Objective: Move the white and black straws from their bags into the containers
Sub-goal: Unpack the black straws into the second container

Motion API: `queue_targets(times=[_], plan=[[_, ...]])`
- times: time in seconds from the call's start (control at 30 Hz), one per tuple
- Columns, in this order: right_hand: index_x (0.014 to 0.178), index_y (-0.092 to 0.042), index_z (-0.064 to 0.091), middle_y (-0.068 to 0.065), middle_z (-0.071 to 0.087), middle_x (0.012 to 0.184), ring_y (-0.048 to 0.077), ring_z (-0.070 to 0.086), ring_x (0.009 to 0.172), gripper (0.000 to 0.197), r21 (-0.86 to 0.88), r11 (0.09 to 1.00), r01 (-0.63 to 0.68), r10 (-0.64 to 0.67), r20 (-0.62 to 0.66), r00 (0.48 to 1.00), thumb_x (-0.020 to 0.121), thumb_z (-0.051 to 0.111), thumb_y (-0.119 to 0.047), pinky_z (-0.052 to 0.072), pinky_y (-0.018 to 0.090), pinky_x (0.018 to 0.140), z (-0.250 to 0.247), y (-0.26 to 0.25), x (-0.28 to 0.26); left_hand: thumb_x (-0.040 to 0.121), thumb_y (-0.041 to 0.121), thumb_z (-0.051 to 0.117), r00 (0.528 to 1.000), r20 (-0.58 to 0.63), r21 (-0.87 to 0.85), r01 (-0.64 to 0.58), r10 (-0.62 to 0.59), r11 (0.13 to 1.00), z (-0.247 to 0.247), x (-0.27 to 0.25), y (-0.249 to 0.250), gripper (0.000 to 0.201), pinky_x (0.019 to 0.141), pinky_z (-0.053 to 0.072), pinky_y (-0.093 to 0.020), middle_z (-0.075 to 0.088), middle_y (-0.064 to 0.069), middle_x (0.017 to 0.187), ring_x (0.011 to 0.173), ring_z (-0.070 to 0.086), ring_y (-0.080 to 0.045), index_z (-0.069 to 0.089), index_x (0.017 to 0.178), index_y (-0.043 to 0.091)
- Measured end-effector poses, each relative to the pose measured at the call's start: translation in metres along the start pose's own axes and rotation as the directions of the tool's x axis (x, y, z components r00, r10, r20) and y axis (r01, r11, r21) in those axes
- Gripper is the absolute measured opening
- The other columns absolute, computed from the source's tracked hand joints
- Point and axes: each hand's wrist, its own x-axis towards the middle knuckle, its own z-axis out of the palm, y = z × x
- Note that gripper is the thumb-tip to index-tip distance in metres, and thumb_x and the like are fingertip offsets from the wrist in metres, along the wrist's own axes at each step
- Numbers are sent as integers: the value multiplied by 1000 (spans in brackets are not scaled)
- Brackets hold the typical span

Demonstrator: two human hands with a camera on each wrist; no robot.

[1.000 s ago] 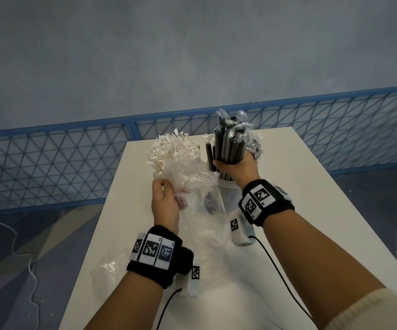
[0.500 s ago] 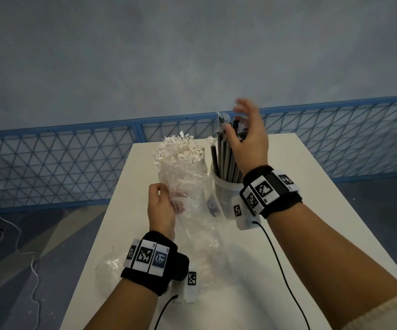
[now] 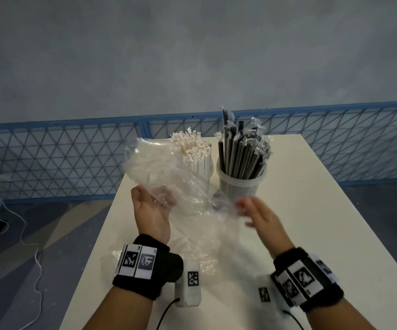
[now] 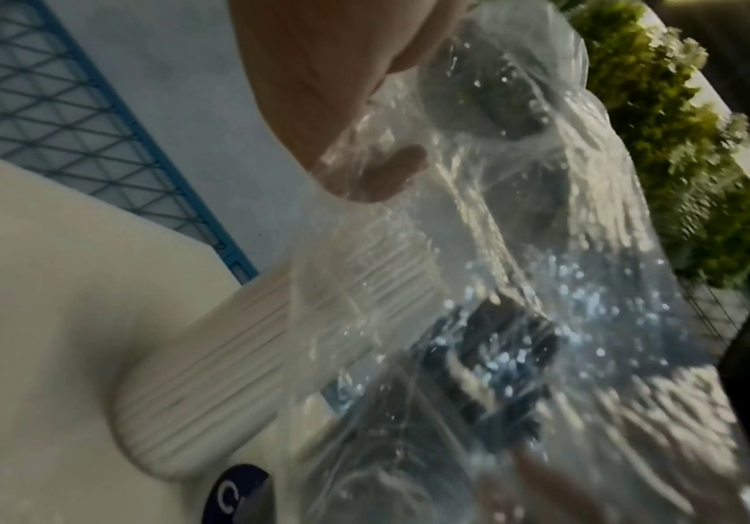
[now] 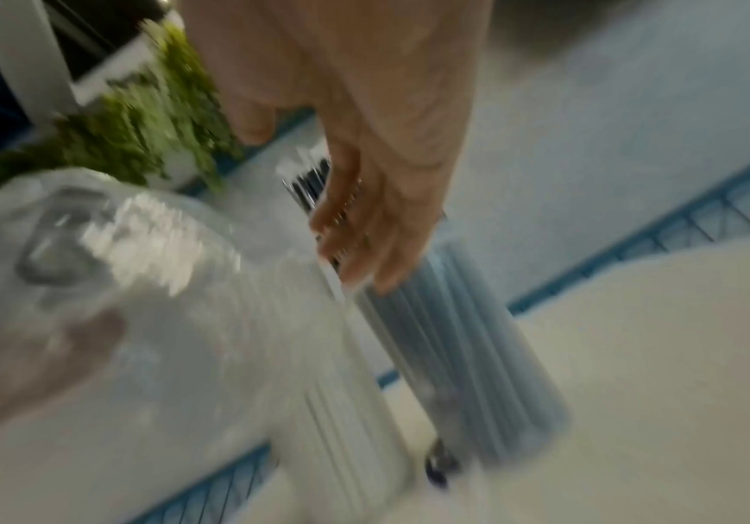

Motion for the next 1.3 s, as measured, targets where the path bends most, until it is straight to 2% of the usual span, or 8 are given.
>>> queue_targets(times=[0.2, 0.33, 0.43, 0.53, 0.63, 0.7, 0.87, 1.3], plan=[[123, -35, 44, -2, 57, 124, 24, 65, 105, 41, 410, 742, -530, 423, 327, 845, 90, 36, -57, 53, 37, 78, 26, 28, -18, 100, 25, 32, 1000, 1, -31, -6, 6, 1000, -5, -8, -12, 29, 60, 50, -27, 43, 2, 64, 50, 44, -13, 39, 72, 23], [116, -19, 50, 6, 63, 105, 24, 66, 94, 32, 492, 677, -547, 431, 337, 837, 93, 45, -41, 55, 37, 73, 32, 30, -18, 100, 41, 30, 996, -31, -61, 86, -88, 994, -4, -18, -14, 30, 59, 50, -24, 49, 2, 76, 63, 48, -14, 48, 83, 23], [104, -16, 50, 3, 52, 89, 20, 60, 83, 20, 488, 749, -448, 401, 204, 893, 92, 50, -32, 54, 40, 78, 28, 35, -14, 98, 27, 35, 976, -163, 225, -107, 146, 968, -14, -17, -17, 6, 81, 42, -32, 44, 1, 100, 87, 46, -17, 40, 97, 26], [100, -18, 50, 3, 51, 87, 19, 57, 81, 15, 369, 851, -373, 369, 85, 926, 93, 50, -32, 53, 38, 74, 14, 39, -11, 90, 31, 42, 813, 27, 638, -462, 582, 616, -35, -18, -10, 34, 98, 32, -27, 40, -14, 127, 115, 41, -21, 42, 118, 12], [105, -12, 49, 3, 51, 84, 18, 58, 78, 18, 267, 905, -331, 320, 85, 944, 94, 48, -27, 52, 38, 76, 6, 41, -14, 92, 41, 37, 761, 454, 776, -593, 463, 215, -45, -23, 4, 41, 114, 22, -39, 57, -5, 122, 119, 48, -20, 57, 109, 11], [107, -13, 48, 3, 51, 84, 17, 59, 79, 19, 227, 920, -319, 302, 107, 947, 94, 48, -26, 52, 38, 77, 7, 42, -15, 86, 54, 39, 811, 496, 807, -562, 310, 181, -48, -24, 7, 41, 116, 16, -42, 64, 9, 99, 101, 56, -6, 61, 90, 20], [104, -20, 51, 2, 51, 86, 19, 59, 85, 21, 242, 913, -329, 308, 122, 944, 94, 45, -37, 51, 39, 78, 15, 40, -16, 78, 45, 67, 797, 512, 822, -562, 321, 86, -57, -21, 3, 32, 76, 40, -27, 54, 0, 92, 83, 47, -11, 62, 69, 14], [115, -11, 49, 3, 46, 79, 13, 49, 68, 20, 263, 933, -245, 286, -132, 949, 97, 43, -17, 55, 36, 69, 16, 52, -14, 94, 22, 53, 903, 316, 930, -355, 293, 93, -75, -14, -2, 32, 52, 31, -31, 44, -1, 53, 53, 44, -25, 43, 68, 8]])
